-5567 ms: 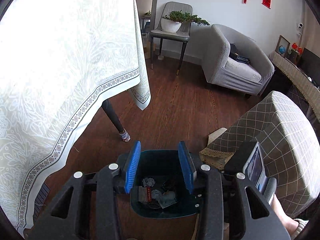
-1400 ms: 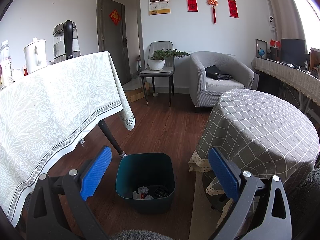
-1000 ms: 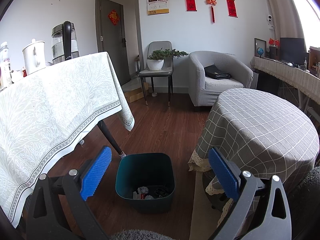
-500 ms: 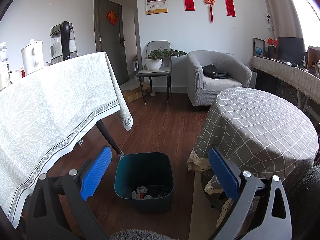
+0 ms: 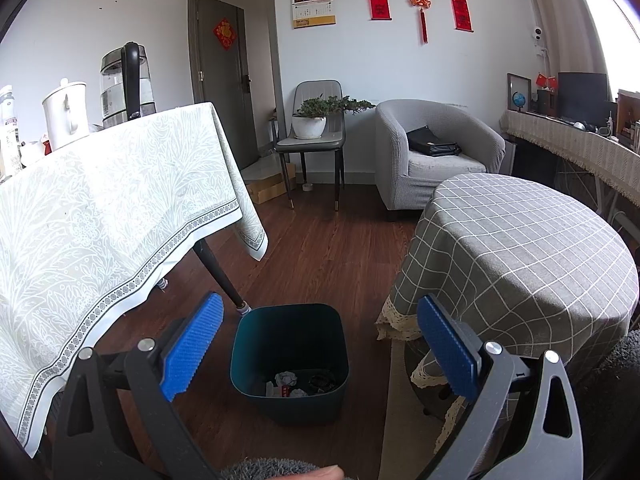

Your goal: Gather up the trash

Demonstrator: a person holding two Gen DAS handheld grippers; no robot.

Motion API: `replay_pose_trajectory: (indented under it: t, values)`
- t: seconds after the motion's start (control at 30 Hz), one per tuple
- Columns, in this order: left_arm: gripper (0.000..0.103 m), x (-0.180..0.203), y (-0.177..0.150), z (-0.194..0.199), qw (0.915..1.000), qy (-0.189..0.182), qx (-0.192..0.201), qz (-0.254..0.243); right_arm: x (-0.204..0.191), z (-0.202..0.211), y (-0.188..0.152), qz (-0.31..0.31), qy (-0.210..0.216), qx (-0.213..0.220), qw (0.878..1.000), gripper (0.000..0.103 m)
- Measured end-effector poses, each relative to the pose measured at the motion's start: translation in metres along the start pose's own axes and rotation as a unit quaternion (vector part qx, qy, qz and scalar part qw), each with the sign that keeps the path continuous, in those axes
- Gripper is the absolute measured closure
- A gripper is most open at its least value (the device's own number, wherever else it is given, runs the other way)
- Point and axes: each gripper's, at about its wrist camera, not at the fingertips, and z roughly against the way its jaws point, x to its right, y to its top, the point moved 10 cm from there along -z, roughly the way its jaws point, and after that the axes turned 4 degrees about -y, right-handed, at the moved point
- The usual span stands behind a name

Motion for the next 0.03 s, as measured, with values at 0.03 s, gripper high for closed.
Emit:
replay_pose_trajectory:
  t: [0.03]
  values:
    - [0.004,-0.0003,0.0002,-0.0001,1.0,0.001,0.0,0.0,-0.0003,0.0001,-0.0001,0.0,0.0,0.0,1.0,0.004]
